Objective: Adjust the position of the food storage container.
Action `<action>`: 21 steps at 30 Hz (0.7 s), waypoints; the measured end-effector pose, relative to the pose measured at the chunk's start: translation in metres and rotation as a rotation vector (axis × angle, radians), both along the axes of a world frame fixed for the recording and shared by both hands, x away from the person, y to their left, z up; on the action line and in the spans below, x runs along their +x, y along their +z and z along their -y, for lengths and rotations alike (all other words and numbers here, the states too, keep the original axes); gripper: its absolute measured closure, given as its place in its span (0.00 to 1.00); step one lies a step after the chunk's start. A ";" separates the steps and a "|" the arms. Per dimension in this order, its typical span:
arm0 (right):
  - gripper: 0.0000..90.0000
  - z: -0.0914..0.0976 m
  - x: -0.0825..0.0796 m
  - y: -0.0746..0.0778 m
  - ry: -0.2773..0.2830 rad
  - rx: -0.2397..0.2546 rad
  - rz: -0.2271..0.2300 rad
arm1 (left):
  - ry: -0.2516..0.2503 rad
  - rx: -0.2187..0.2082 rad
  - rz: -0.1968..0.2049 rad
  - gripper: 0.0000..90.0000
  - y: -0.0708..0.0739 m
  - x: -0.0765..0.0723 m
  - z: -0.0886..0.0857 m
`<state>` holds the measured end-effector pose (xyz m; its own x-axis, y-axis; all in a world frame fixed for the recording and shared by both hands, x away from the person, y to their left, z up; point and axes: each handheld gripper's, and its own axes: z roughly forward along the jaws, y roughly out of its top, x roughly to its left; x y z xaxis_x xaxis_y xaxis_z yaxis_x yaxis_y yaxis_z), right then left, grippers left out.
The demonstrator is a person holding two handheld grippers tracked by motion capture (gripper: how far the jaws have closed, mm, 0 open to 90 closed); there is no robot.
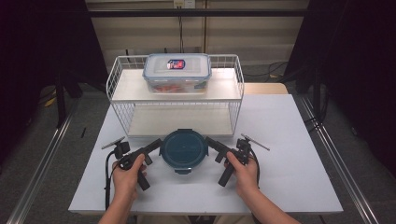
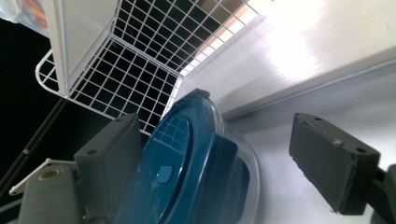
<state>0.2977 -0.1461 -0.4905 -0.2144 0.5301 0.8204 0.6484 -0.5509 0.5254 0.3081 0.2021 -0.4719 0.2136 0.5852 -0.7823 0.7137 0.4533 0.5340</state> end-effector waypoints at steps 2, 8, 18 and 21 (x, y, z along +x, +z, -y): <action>0.20 -0.001 0.000 -0.001 0.001 0.005 -0.002 | -0.017 -0.015 -0.002 0.35 -0.002 0.001 0.001; 0.26 -0.004 0.000 -0.004 0.006 0.010 -0.007 | -0.025 0.007 -0.019 0.33 -0.004 0.001 0.007; 0.38 -0.009 -0.001 -0.007 0.021 0.028 -0.037 | -0.056 0.003 -0.033 0.35 -0.007 0.002 0.011; 0.38 -0.009 -0.002 -0.009 0.024 0.030 -0.053 | -0.065 0.002 -0.034 0.38 -0.007 0.002 0.011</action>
